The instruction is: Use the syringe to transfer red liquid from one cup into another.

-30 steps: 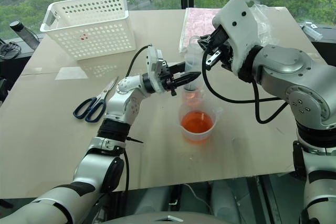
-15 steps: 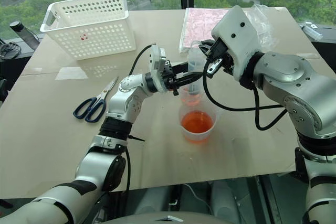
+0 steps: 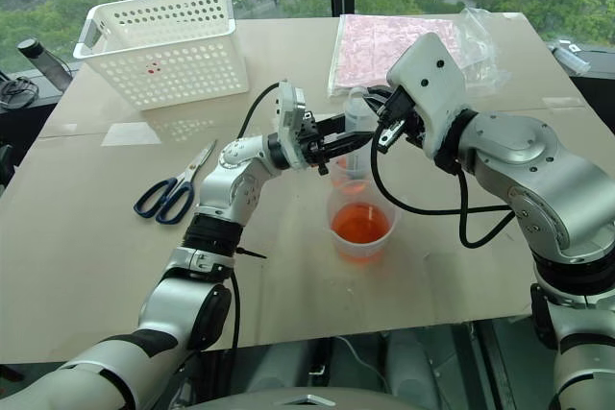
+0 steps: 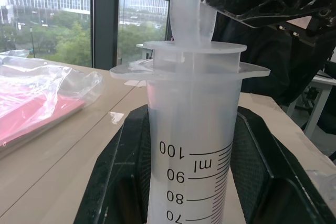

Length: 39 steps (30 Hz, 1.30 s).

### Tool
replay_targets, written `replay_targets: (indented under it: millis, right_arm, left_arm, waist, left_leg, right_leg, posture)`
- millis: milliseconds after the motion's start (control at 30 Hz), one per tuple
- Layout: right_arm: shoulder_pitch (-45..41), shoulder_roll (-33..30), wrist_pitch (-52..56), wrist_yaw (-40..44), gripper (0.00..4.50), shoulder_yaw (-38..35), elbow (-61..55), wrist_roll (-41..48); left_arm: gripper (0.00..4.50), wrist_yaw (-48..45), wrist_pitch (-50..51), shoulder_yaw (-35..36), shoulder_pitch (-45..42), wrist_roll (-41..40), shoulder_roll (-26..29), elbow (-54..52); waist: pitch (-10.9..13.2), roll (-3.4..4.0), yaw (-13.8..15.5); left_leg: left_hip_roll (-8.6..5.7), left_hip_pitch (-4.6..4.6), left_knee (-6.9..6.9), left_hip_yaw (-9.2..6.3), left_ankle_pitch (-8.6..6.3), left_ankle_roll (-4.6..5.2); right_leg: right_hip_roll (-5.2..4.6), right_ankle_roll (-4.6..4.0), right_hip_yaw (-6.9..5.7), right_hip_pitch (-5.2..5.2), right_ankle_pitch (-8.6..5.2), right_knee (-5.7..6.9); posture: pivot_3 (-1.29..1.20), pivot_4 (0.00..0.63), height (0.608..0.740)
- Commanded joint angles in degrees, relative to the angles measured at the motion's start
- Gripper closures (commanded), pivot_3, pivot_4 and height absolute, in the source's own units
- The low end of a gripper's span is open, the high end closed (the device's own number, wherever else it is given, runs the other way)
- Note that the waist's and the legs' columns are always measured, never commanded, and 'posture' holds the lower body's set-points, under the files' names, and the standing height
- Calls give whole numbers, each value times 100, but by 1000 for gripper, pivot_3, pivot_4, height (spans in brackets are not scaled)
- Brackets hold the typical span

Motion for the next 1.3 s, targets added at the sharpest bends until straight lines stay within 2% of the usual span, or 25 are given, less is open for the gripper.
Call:
replay_targets:
  millis: [33, 367, 400, 467, 633, 667, 700, 833, 1067, 1133, 1200, 1300]
  right_arm:
    - [264, 107, 20, 626, 4475, 524, -225, 300]
    - [273, 163, -321, 839, 4475, -40, -186, 404]
    - [266, 159, -349, 891, 3842, -109, -167, 422]
    - [266, 163, -359, 952, 3097, -249, -149, 474]
    - [513, 16, -400, 1143, 641, -966, -313, 951]
    - [602, -28, -375, 1164, 236, -1196, -383, 1146]
    - [712, -103, -369, 1215, 107, -1406, -474, 1344]
    - [1250, -496, -389, 1408, 107, -2187, -708, 1942]
    - [2912, -1229, -998, 2182, 107, -3445, -891, 1867]
    - [3594, -1274, -1359, 2633, 107, -3832, -918, 1665]
    - [4146, -1278, -1570, 2929, 107, -4149, -891, 1533]
    - [4645, -1246, -1817, 3212, 107, -4429, -821, 1453]
  left_arm:
    - [3039, 356, -39, 384, -488, -367, -88, -575]
    - [3039, 406, 69, 416, -442, -360, -17, -756]
    - [3039, 408, 63, 423, -450, -348, 5, -747]
    - [3039, 424, 74, 448, -468, -354, 34, -738]
    - [3039, 481, 169, 530, -527, -469, 69, -774]
    - [3039, 506, 245, 561, -537, -537, 72, -813]
    - [3039, 552, 331, 594, -555, -606, 76, -848]
    - [3039, 948, 1061, 825, -752, -1070, 96, -1011]
    - [3039, 2114, 2941, 1273, -1286, -1816, 429, -1430]
    - [3039, 2684, 3537, 1316, -1535, -1726, 657, -1407]
    - [3039, 3225, 4753, 1505, -1874, -2000, 953, -1288]
    - [3039, 3351, 6027, 1603, -2240, -2126, 1515, -803]
  waist:
    - [0, 0, -2]
    - [0, 0, -1]
    - [0, 0, -2]
    - [0, 2, -4]
    - [-1, 2, 17]
    - [-1, 2, 16]
    - [-1, 2, 20]
    - [-1, 2, 8]
    - [-1, 0, 3]
    - [-1, 0, 6]
    - [-1, 1, -7]
    - [0, -4, 6]
  left_leg:
    - [0, 0, 0, 0, 0, 0]
    - [0, 2, 0, 0, 0, -1]
    - [0, 2, 0, 0, 0, -1]
    - [0, 2, 1, -1, 1, -1]
    - [-1, 1, 4, -5, 1, -1]
    - [-4, 1, 6, -4, 1, -1]
    - [-4, 0, 6, -4, 1, -1]
    - [-3, 0, 8, -8, 1, -1]
    - [-2, 2, 9, -7, 1, 0]
    - [-2, 8, 8, -2, 1, 0]
    - [-1, 8, 9, -6, 1, -1]
    - [0, 19, 12, 4, 1, 0]
  right_leg:
    - [0, 0, 0, 0, 0, 0]
    - [0, 0, 0, 0, 0, 1]
    - [0, 0, 1, 0, 0, 1]
    - [2, 0, 1, 1, 0, 1]
    - [0, 0, -3, 2, 0, 2]
    - [-2, 1, -2, 2, 0, 3]
    - [-3, 1, -1, 2, 1, 3]
    - [-5, 3, -2, 3, 2, 3]
    - [-3, 4, 1, 7, 2, 6]
    - [-2, 4, 6, 8, 2, 9]
    - [-1, 4, 3, 10, 2, 11]
    - [5, 5, 12, 12, 1, 25]
  posture:
    - [0, 150, 740]
    - [0, 150, 740]
    - [0, 150, 740]
    - [0, 150, 740]
    - [0, 150, 740]
    - [0, 150, 740]
    - [0, 150, 740]
    - [0, 150, 740]
    - [0, 150, 740]
    - [0, 150, 740]
    - [0, 150, 740]
    - [0, 150, 740]
